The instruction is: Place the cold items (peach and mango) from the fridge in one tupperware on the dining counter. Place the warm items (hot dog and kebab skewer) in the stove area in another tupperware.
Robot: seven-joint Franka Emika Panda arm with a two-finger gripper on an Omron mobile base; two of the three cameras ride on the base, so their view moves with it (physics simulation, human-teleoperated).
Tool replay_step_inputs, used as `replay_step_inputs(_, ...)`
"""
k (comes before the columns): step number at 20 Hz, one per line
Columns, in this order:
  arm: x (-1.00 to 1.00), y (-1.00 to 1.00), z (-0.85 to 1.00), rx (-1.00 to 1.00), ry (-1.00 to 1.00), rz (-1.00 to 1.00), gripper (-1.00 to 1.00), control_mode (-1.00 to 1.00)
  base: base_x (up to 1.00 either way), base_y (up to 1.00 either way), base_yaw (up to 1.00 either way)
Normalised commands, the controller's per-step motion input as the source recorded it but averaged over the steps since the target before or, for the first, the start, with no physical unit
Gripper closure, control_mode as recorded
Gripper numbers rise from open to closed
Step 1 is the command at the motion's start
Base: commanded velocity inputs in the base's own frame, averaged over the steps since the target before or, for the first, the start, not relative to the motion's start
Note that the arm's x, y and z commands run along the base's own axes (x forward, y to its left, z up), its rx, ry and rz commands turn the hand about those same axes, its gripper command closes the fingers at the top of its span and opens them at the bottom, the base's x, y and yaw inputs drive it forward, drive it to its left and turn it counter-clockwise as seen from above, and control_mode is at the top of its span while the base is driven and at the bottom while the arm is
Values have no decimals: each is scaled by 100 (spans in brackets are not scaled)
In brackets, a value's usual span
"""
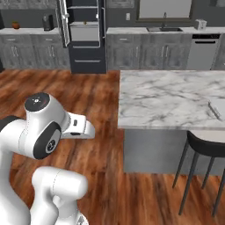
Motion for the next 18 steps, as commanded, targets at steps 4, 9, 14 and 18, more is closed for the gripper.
replay_step_inputs(4,0,0,0,0,0,0,-100,100,12,100,-39)
replay_step_inputs(9,0,0,0,0,0,0,-100,100,42,100,-47)
replay_step_inputs(14,0,0,0,0,0,0,-100,100,63,100,-49)
replay_step_inputs(18,0,0,0,0,0,0,-100,100,63,100,-44)
